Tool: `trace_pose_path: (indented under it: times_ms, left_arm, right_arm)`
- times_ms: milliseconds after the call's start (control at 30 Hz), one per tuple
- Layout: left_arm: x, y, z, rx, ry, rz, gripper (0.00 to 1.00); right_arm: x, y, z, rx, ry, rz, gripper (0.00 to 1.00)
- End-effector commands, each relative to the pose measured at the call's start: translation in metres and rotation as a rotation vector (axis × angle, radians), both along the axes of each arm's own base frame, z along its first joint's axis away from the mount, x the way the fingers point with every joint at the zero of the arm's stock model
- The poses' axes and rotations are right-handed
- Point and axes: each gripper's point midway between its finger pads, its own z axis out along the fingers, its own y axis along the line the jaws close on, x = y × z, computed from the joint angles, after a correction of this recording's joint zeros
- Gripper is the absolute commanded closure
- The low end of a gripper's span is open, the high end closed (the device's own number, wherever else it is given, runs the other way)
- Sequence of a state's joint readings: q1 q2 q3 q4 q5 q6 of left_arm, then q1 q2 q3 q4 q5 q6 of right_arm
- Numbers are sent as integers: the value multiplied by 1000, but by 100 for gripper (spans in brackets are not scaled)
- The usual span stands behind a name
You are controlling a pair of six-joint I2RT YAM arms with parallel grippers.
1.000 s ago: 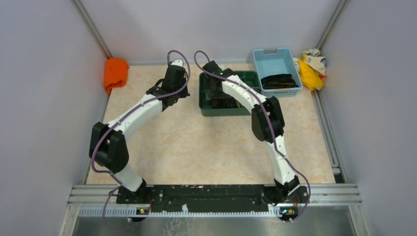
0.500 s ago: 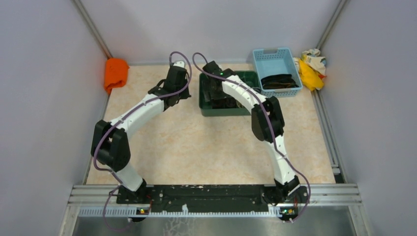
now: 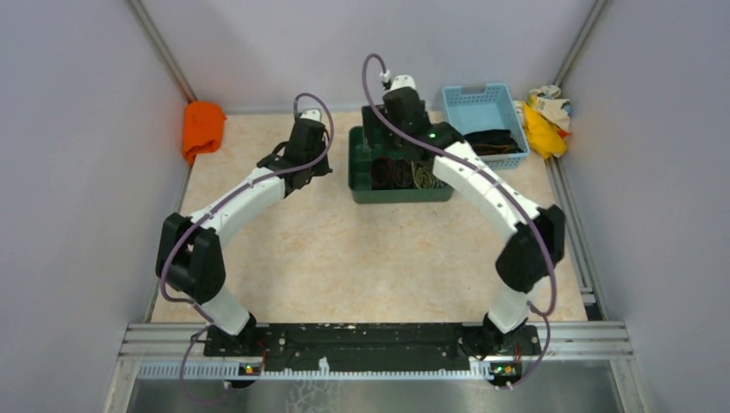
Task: Roll the ties
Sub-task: Reset both arms
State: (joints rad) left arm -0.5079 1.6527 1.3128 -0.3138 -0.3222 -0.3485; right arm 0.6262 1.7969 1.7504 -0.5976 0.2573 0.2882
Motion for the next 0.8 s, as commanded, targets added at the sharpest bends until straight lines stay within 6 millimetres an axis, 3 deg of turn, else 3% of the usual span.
trace_pose_path:
  times_ms: [0, 167, 267, 500, 767]
  left_arm:
    - [0, 3, 9, -26, -30, 17, 82]
    - [-1, 5, 6, -17, -25, 24, 80]
    - [-1, 8, 6, -6, -24, 33, 79]
    - [-1, 9, 10, -7, -32, 40, 78]
    - [-1, 11, 12, -1, -37, 45, 76]
  right_arm:
    - [-8, -21, 76, 75, -219, -55, 1]
    - [-22, -61, 79, 10, -271, -176, 1]
    - [-30, -76, 83, 3, -302, -210, 1]
    - [-44, -92, 97, 19, -360, -232, 1]
    - [-40, -110, 76, -115, -325, -306, 1]
